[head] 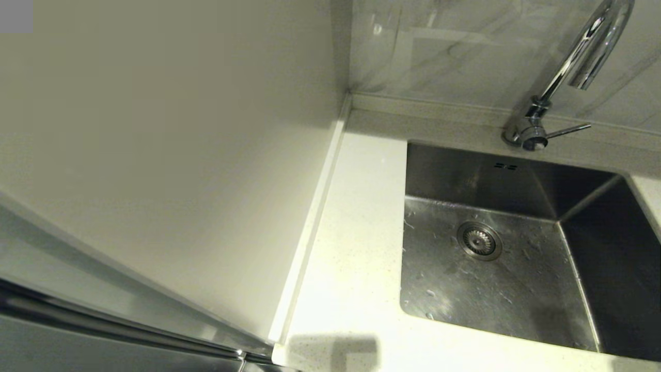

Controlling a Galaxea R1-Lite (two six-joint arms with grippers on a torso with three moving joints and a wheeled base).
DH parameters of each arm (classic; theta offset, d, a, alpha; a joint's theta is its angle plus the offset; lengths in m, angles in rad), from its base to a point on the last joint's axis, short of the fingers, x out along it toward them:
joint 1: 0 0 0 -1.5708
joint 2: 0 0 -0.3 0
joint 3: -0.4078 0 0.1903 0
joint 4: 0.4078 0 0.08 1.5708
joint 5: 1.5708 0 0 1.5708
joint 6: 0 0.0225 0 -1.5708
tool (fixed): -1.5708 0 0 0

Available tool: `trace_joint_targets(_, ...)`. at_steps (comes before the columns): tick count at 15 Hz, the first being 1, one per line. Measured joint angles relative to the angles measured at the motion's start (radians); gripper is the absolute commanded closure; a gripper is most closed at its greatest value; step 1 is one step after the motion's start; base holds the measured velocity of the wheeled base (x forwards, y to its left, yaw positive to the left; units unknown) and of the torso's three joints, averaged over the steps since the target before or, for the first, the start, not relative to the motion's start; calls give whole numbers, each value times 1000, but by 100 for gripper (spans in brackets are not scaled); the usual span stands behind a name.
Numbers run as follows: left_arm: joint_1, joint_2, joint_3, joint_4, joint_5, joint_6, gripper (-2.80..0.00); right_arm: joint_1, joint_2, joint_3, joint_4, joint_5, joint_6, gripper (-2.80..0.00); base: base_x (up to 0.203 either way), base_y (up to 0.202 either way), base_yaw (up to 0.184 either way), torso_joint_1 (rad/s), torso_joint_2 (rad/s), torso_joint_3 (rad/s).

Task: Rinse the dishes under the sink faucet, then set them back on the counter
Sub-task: Put a bowl into the sink

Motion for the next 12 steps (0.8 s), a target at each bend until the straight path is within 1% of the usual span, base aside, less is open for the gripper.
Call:
trace_joint_targets(2, 0, 0, 0, 0, 0, 0, 0, -51, 114, -6, 85, -25, 74, 0, 0, 0, 0, 0, 0, 0)
trace_joint_targets(3, 0, 0, 0, 0, 0, 0, 0, -83, 171, -9, 135, -17, 134, 0, 0, 0, 0, 0, 0, 0)
trace_joint_targets(4, 0, 0, 0, 0, 0, 0, 0, -113, 217, -14, 197, 12, 208, 0, 0, 0, 0, 0, 0, 0)
trace_joint_targets(5, 0, 0, 0, 0, 0, 0, 0, -153, 256, -23, 269, 66, 284, 0, 0, 0, 0, 0, 0, 0)
trace_joint_targets(6, 0, 0, 0, 0, 0, 0, 0, -204, 291, -42, 336, 137, 357, 0, 0, 0, 0, 0, 0, 0)
trace_joint_targets(8, 0, 0, 0, 0, 0, 0, 0, -313, 350, -106, 456, 290, 480, 0, 0, 0, 0, 0, 0, 0)
trace_joint_targets(9, 0, 0, 0, 0, 0, -1, 0, -379, 380, -147, 523, 380, 534, 0, 0, 0, 0, 0, 0, 0)
trace_joint_targets(10, 0, 0, 0, 0, 0, 0, 0, -430, 401, -180, 569, 454, 564, 0, 0, 0, 0, 0, 0, 0)
trace_joint_targets(11, 0, 0, 0, 0, 0, 0, 0, -471, 418, -212, 598, 513, 578, 0, 0, 0, 0, 0, 0, 0)
trace_joint_targets(12, 0, 0, 0, 0, 0, -1, 0, -506, 431, -235, 605, 540, 579, 0, 0, 0, 0, 0, 0, 0)
